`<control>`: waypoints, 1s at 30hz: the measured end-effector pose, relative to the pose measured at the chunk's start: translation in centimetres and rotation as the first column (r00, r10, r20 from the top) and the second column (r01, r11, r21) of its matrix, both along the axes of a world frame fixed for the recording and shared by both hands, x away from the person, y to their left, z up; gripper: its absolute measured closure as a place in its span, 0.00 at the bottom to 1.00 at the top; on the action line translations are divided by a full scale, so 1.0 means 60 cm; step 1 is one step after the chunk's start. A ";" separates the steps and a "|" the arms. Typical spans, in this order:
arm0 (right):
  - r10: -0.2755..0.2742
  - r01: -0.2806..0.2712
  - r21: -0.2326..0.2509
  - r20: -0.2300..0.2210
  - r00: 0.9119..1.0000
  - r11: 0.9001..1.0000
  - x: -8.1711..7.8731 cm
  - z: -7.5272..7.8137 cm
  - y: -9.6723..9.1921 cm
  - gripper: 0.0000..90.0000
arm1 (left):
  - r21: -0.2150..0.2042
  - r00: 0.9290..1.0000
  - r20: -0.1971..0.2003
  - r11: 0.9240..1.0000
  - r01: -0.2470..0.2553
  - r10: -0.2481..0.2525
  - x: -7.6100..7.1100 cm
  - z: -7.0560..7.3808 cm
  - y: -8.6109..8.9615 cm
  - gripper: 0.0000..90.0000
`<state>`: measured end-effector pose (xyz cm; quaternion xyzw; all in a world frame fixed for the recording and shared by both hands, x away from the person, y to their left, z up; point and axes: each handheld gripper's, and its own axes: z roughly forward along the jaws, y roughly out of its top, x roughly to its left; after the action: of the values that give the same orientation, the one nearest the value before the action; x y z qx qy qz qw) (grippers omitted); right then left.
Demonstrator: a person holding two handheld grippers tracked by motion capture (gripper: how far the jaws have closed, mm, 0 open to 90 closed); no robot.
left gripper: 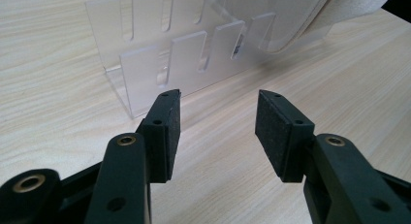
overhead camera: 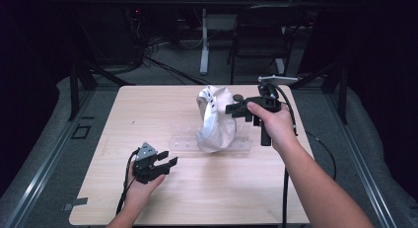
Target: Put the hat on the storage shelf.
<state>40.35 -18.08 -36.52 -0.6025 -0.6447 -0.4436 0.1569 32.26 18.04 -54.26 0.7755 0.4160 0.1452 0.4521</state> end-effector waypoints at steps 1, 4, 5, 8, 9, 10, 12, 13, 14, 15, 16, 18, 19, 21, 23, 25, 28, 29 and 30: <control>0.004 -0.004 0.000 0.004 1.000 1.000 -0.006 -0.005 -0.002 0.63 | -0.002 1.000 0.001 1.000 -0.002 0.002 0.000 -0.001 -0.001 0.58; 0.009 -0.008 -0.006 0.026 1.000 1.000 -0.023 -0.019 -0.010 0.63 | 0.002 1.000 -0.003 1.000 -0.002 0.002 -0.001 -0.001 -0.002 0.58; 0.005 -0.005 -0.004 0.031 1.000 1.000 -0.027 -0.021 -0.012 0.63 | 0.001 1.000 -0.003 1.000 0.003 -0.003 -0.001 -0.001 -0.002 0.58; 0.012 -0.013 0.004 0.051 0.999 1.000 -0.040 -0.030 -0.018 0.63 | 0.003 1.000 -0.004 1.000 0.005 -0.005 -0.001 -0.001 -0.003 0.58; 0.015 -0.015 0.001 0.058 0.998 1.000 -0.044 -0.034 -0.020 0.62 | 0.002 1.000 -0.006 1.000 0.003 -0.003 -0.001 -0.002 -0.003 0.58; 0.015 -0.016 0.003 0.070 0.997 1.000 -0.048 -0.037 -0.021 0.62 | 0.002 1.000 -0.003 1.000 0.002 -0.002 -0.001 -0.003 -0.003 0.58; 0.029 -0.029 0.008 0.082 0.996 1.000 -0.056 -0.046 -0.024 0.62 | 0.006 1.000 -0.003 1.000 0.004 -0.004 -0.001 -0.004 -0.004 0.58; 0.034 -0.036 0.017 0.088 0.996 0.999 -0.060 -0.050 -0.026 0.62 | 0.009 1.000 -0.006 1.000 0.006 -0.006 -0.001 -0.004 -0.004 0.58; 0.031 -0.033 0.023 0.091 0.995 0.999 -0.065 -0.055 -0.026 0.61 | 0.008 1.000 -0.006 1.000 0.006 -0.006 -0.001 -0.004 -0.004 0.58; 0.041 -0.043 0.018 0.096 0.995 0.999 -0.067 -0.058 -0.027 0.61 | 0.008 1.000 -0.006 1.000 0.007 -0.007 -0.001 -0.004 -0.004 0.58; 0.040 -0.042 0.019 0.102 0.994 0.999 -0.071 -0.063 -0.027 0.60 | 0.002 1.000 -0.002 1.000 0.001 -0.001 -0.001 -0.005 -0.005 0.58; 0.054 -0.055 0.013 0.112 0.992 0.998 -0.081 -0.077 -0.026 0.60 | 0.003 1.000 -0.002 1.000 0.002 -0.002 -0.001 -0.005 -0.005 0.58; 0.054 -0.055 0.013 0.112 0.992 0.998 -0.081 -0.077 -0.026 0.60 | 0.004 1.000 -0.004 1.000 0.004 -0.004 -0.001 -0.005 -0.004 0.58; 0.065 -0.068 0.022 0.122 0.990 0.997 -0.090 -0.083 -0.027 0.59 | 0.005 1.000 -0.005 1.000 0.004 -0.004 -0.002 -0.005 -0.005 0.58; 0.086 -0.088 0.011 0.145 0.986 0.996 -0.100 -0.089 -0.027 0.59 | 0.008 1.000 -0.008 1.000 0.004 -0.004 -0.003 -0.006 -0.005 0.58; 0.083 -0.088 0.021 0.171 0.982 0.996 -0.114 -0.099 -0.030 0.59 | 0.000 1.000 -0.012 1.000 0.015 -0.015 -0.006 -0.005 -0.008 0.58; 0.078 -0.085 0.026 0.186 0.979 0.996 -0.130 -0.110 -0.036 0.59 | 0.000 1.000 -0.010 1.000 0.022 -0.022 -0.009 -0.005 -0.013 0.58; 0.075 -0.080 0.022 0.189 0.979 0.997 -0.135 -0.115 -0.039 0.58 | 0.005 1.000 -0.005 1.000 0.020 -0.020 -0.010 -0.005 -0.015 0.58; 0.061 -0.067 0.027 0.192 0.980 0.997 -0.138 -0.119 -0.041 0.58 | 0.007 1.000 -0.007 1.000 0.020 -0.020 -0.011 -0.005 -0.017 0.58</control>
<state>32.07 -20.51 -43.64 -0.5334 -0.6684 -0.5046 0.1186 31.61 17.03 -54.59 0.7819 0.4092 0.1393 0.4492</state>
